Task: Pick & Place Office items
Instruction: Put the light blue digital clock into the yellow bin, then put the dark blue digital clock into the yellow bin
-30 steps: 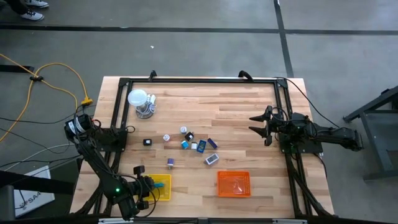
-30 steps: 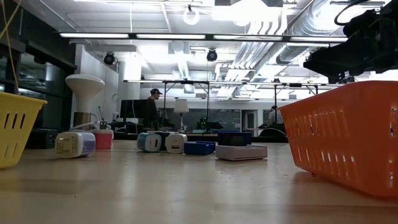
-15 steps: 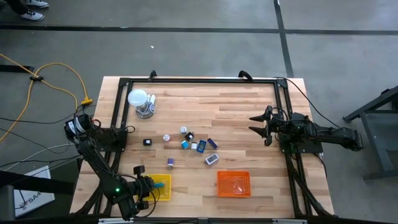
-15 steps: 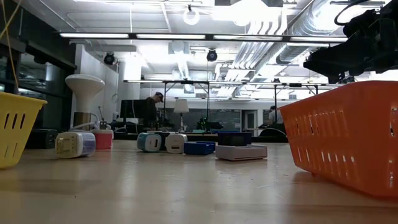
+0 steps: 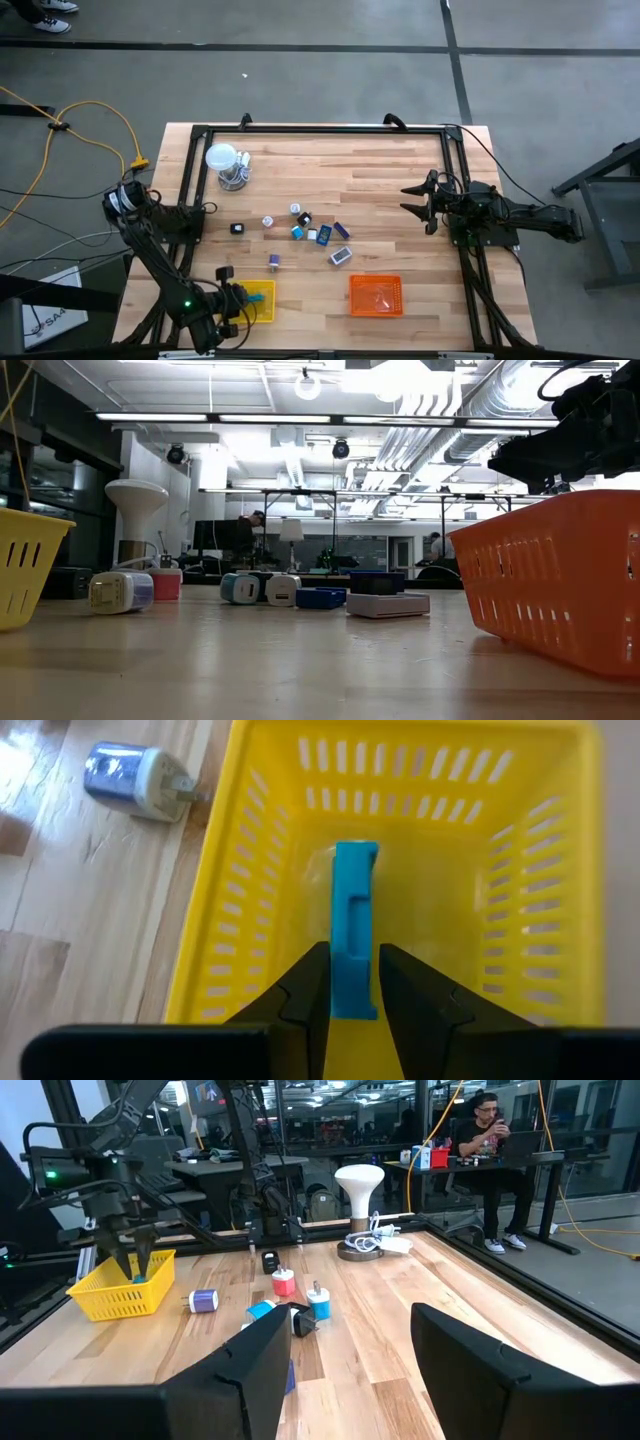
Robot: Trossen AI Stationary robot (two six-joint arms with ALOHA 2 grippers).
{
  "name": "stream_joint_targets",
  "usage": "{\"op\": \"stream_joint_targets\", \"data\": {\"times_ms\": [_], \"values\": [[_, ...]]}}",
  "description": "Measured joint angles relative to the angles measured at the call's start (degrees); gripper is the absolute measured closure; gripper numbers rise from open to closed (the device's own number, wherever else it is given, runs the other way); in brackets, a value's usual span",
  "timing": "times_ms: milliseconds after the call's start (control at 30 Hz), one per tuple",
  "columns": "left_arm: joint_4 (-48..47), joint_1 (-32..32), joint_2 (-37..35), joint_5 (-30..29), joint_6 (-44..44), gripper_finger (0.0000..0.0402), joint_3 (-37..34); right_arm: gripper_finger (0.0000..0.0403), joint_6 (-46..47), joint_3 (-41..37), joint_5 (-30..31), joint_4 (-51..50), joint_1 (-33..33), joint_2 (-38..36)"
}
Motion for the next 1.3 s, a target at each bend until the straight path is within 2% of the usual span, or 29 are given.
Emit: {"op": "stream_joint_targets", "data": {"times_ms": [667, 900, 1100, 1300], "values": [[1.6, 0.0, -3.5, -3.7, 8.3, 0.0319, 0.0, 0.0208, 0.0, 0.0, 0.0, 0.0, 0.0, 0.0], [1.8, 1.1, -5.1, -4.2, 10.5, 0.0294, 0.0, 0.0208, 0.0, 0.0, 0.0, 0.0, 0.0, 0.0], [2.9, 5.0, -5.4, -4.1, 13.2, 0.0280, 0.0, 0.0208, 0.0, 0.0, 0.0, 0.0, 0.0, 0.0], [6.1, 14.0, -6.6, -3.1, 19.7, 0.0280, 0.0, 0.0208, 0.0, 0.0, 0.0, 0.0, 0.0, 0.0]]}}
